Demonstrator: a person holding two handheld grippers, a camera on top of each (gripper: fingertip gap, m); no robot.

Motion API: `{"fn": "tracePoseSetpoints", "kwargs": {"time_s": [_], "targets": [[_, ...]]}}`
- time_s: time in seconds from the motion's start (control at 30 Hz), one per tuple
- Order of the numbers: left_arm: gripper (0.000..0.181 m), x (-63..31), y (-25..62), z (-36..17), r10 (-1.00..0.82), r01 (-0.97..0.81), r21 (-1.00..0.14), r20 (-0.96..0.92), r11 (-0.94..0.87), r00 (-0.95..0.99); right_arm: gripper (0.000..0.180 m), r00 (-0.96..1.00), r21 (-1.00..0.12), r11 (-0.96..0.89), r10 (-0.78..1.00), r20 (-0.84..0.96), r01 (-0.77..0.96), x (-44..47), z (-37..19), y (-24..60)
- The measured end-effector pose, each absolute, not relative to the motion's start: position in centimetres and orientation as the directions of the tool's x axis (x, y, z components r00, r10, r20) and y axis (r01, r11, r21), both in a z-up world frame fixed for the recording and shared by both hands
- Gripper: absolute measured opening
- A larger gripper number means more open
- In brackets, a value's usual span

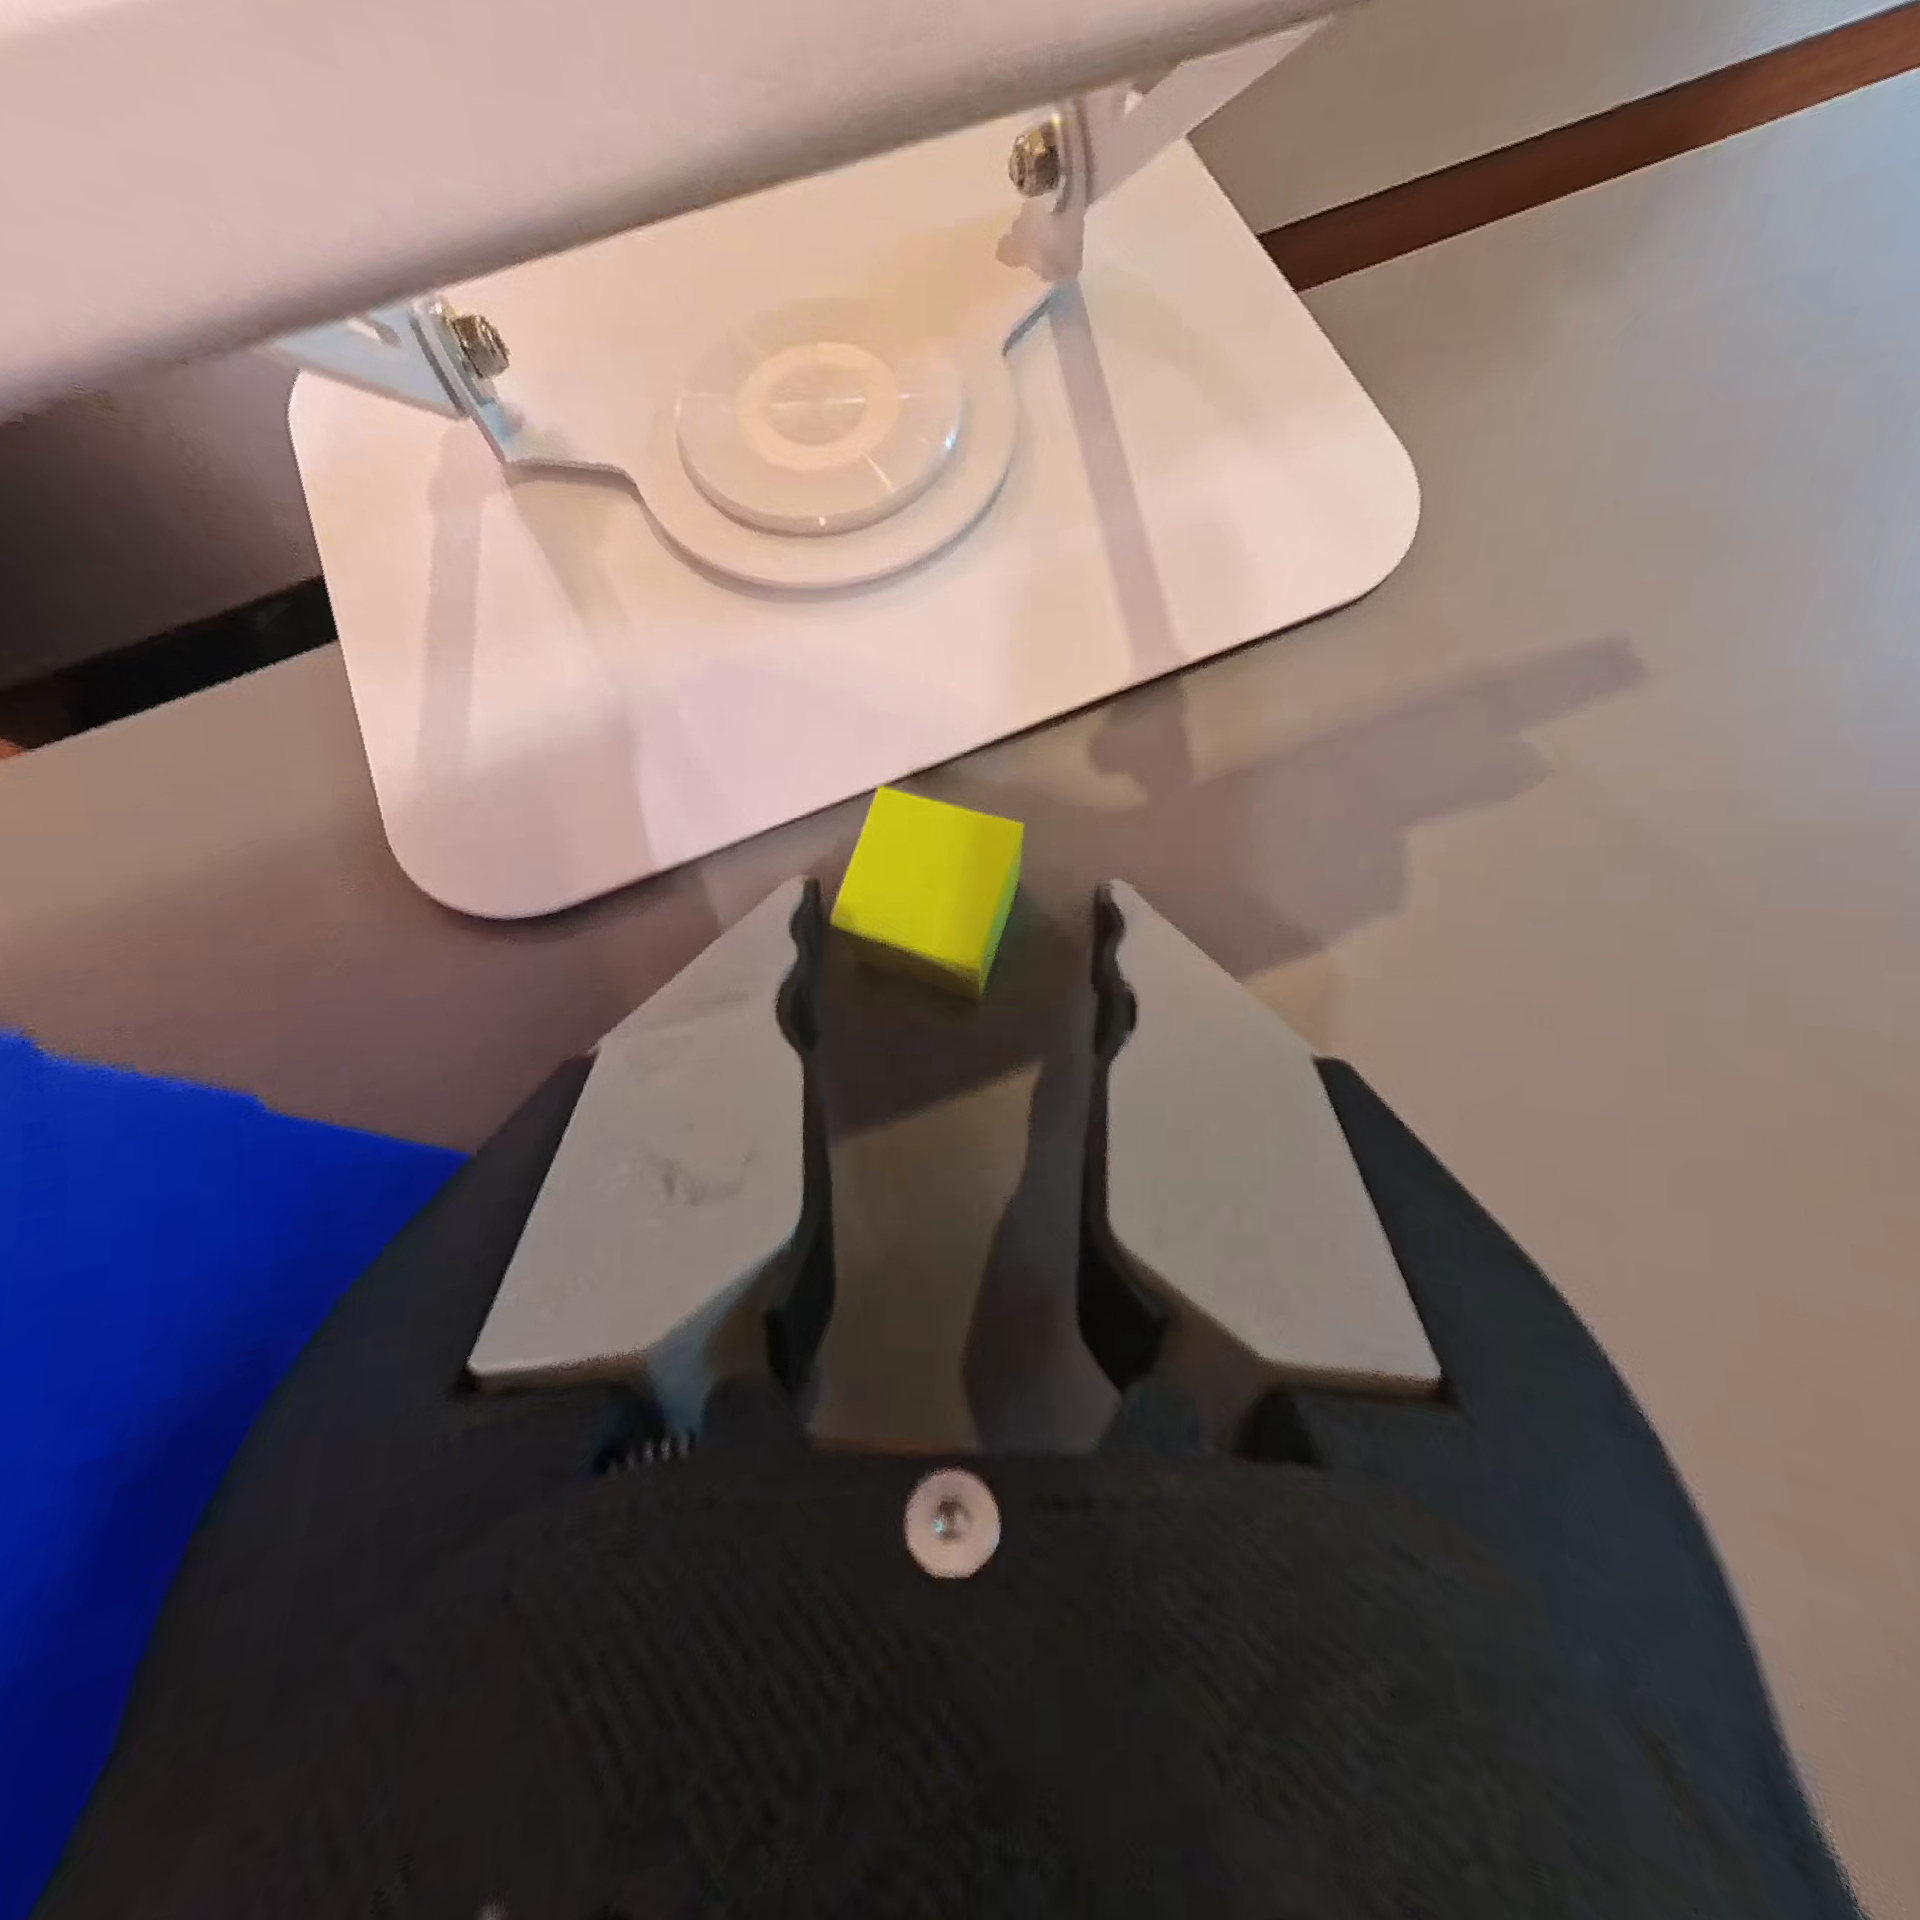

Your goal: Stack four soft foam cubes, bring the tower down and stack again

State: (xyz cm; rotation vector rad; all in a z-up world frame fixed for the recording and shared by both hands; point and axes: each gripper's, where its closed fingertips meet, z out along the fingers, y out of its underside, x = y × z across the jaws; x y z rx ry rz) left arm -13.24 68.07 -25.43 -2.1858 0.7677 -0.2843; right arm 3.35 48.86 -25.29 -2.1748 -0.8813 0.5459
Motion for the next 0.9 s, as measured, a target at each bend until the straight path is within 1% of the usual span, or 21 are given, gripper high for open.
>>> {"fn": "tracePoseSetpoints", "kwargs": {"time_s": [0.03,0.07,0.13,0.2,0.37,0.47,0.63,0.77,0.9], "targets": [[0.045,-13.1,68.2,-25.4,-0.613,-0.44,-0.745,-0.052,-0.502,0.788,0.039,0.676,-0.748,-0.508,0.729,-0.108,0.428,3.3,-25.3,48.9],[0.035,-13.1,68.3,-25.4,-0.614,-0.445,-0.745,-0.06,-0.497,0.787,0.039,0.676,-0.748,-0.504,0.73,-0.102,0.432,3.3,-25.3,48.8],[0.03,-13.1,68.2,-25.3,-0.62,-0.459,-0.746,-0.08,-0.482,0.781,0.039,0.675,-0.748,-0.497,0.733,-0.09,0.44,3.1,-25.3,48.8],[0.03,-12.8,67.9,-24.9,-0.634,-0.486,-0.759,-0.127,-0.433,0.763,0.039,0.674,-0.748,-0.491,0.735,-0.079,0.447,3.0,-25.4,48.8],[0.03,-11.6,65.6,-23.1,-0.66,-0.575,-0.789,-0.315,-0.218,0.682,0.036,0.658,-0.748,-0.484,0.748,-0.084,0.454,2.2,-25.3,48.3],[0.03,-11.1,63.7,-21.8,-0.699,-0.555,-0.817,-0.305,-0.157,0.647,0.035,0.648,-0.751,-0.48,0.756,-0.093,0.453,1.6,-25.2,48.0],[0.03,-10.3,57.7,-16.3,-0.78,-0.477,-0.876,-0.346,0.069,0.522,0.033,0.624,-0.802,-0.465,0.767,-0.153,0.375,0.2,-23.7,47.6],[0.03,-10.8,52.5,-14.8,-0.806,-0.508,-0.848,-0.401,0.148,0.435,0.034,0.58,-0.837,-0.462,0.783,-0.227,0.295,-1.4,-21.6,46.9],[0.03,-10.5,47.4,-14.5,-0.88,-0.46,-0.873,-0.339,0.163,0.332,0.035,0.534,-0.871,-0.41,0.817,-0.219,0.271,-3.2,-19.5,45.6]]}}
